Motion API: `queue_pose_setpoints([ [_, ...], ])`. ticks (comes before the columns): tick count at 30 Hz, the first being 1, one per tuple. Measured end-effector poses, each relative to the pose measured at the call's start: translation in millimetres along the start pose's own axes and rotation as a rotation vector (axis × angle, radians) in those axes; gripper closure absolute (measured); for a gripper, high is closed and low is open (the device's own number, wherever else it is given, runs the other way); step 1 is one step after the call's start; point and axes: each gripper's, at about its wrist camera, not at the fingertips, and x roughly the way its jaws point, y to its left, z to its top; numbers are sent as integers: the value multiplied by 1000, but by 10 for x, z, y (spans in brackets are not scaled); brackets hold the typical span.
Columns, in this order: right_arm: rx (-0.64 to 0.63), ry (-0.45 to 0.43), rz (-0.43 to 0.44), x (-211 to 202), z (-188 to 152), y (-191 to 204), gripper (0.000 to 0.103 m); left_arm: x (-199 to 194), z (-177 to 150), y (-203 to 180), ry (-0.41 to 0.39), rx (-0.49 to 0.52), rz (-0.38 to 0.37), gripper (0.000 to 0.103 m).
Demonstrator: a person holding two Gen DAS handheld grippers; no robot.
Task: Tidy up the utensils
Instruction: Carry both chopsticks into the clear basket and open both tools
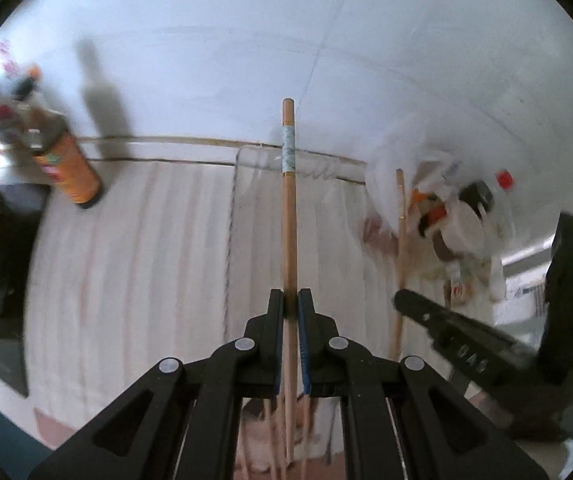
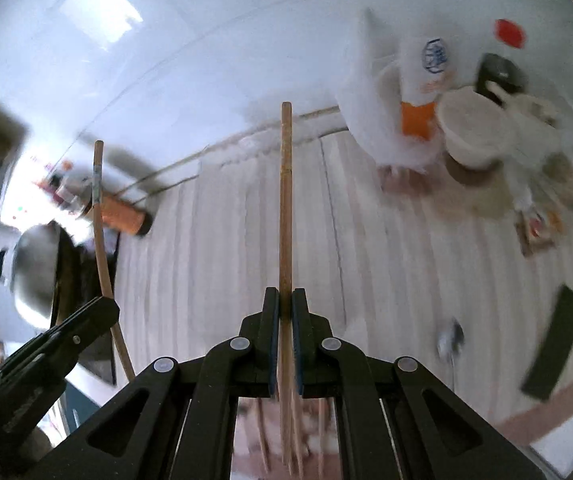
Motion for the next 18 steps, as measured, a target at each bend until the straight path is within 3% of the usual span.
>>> queue_pose_setpoints([
  [5, 11, 45, -45, 569, 466, 50, 97, 625, 451, 152, 116, -22, -24, 98],
  [8, 0, 76, -73, 850, 581, 74, 97, 887, 555, 243, 172, -31, -34, 98],
  [12, -41, 120, -105, 1074, 629, 131, 96, 1032, 580, 268, 220, -34, -47, 97],
  [14, -40, 140, -115, 1116, 623, 135, 94, 1000, 578, 286, 210, -29, -19, 97],
  [16, -34, 143, -121, 1117, 607, 113, 66, 942, 574, 292, 191, -21, 7, 94],
  [18, -36, 122, -144, 1071, 577, 101, 58, 879, 535, 327, 173, -17, 41, 79],
])
